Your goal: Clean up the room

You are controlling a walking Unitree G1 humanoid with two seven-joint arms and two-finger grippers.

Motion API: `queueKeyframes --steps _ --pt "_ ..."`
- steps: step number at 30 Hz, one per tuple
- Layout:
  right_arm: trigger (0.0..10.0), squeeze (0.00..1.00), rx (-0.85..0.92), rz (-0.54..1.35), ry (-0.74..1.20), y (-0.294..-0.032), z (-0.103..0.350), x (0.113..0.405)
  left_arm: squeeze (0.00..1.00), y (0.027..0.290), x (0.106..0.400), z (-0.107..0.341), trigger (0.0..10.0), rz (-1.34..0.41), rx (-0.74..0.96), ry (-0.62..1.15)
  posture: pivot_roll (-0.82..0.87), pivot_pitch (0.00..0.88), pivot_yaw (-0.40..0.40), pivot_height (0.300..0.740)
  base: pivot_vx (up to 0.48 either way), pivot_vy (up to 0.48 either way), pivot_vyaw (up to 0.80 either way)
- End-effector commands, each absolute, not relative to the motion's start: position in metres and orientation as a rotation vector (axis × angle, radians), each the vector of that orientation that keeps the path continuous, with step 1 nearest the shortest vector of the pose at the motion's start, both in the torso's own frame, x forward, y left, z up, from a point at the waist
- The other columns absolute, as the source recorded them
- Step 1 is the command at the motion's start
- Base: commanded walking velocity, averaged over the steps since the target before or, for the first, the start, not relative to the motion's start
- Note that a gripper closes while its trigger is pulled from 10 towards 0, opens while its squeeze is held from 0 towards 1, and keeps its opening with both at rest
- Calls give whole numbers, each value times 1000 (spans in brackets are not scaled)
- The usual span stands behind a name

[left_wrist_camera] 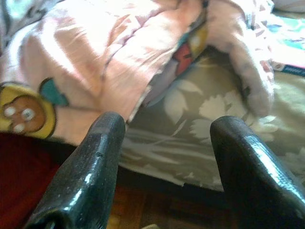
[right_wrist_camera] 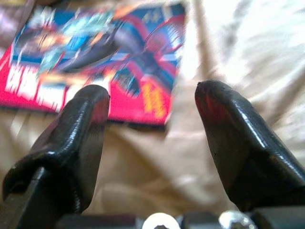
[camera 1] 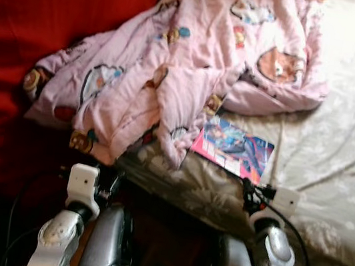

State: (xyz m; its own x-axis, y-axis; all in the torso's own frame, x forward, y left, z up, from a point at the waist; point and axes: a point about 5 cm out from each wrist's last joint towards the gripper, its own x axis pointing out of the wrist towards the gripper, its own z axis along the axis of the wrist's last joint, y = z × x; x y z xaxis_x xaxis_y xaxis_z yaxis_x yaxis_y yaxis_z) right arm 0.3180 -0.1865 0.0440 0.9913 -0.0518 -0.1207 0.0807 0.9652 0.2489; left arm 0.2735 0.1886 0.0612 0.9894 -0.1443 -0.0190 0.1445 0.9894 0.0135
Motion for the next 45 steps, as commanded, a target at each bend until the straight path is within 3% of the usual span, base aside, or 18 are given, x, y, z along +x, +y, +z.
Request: queueKeyframes --steps 1,5,6,7,12,13,14,27,45 --pt "10000 0 277 -102 126 -190 44 319 0 193 268 58 10000 -140 20 43 47 298 17 592 0 0 0" --pt "10000 0 320 -112 123 -192 46 323 0 193 268 58 10000 -142 21 44 64 307 24 592 0 0 0" --pt "10000 627 363 -116 123 -191 48 326 0 193 267 59 10000 -145 25 43 71 314 28 592 0 0 0" --pt "10000 1000 390 -99 124 -189 50 329 0 194 266 59 10000 -146 28 43 76 319 31 592 0 0 0" --pt "10000 1000 400 -93 134 -185 50 331 0 197 262 60 10000 -145 39 50 86 329 38 592 0 0 0" --pt "10000 443 424 -90 144 -184 49 331 0 199 259 59 10000 -143 43 54 96 337 43 592 0 0 0" --pt "10000 0 434 -92 146 -183 48 330 0 200 257 60 10000 -142 47 56 106 346 49 592 0 0 0" --pt "10000 0 495 -48 149 -178 48 332 0 207 237 63 10000 -142 75 80 149 378 69 592 0 0 0" --pt "10000 0 503 -43 184 -182 40 326 0 208 231 66 10000 -148 89 107 165 385 84 592 0 0 0"
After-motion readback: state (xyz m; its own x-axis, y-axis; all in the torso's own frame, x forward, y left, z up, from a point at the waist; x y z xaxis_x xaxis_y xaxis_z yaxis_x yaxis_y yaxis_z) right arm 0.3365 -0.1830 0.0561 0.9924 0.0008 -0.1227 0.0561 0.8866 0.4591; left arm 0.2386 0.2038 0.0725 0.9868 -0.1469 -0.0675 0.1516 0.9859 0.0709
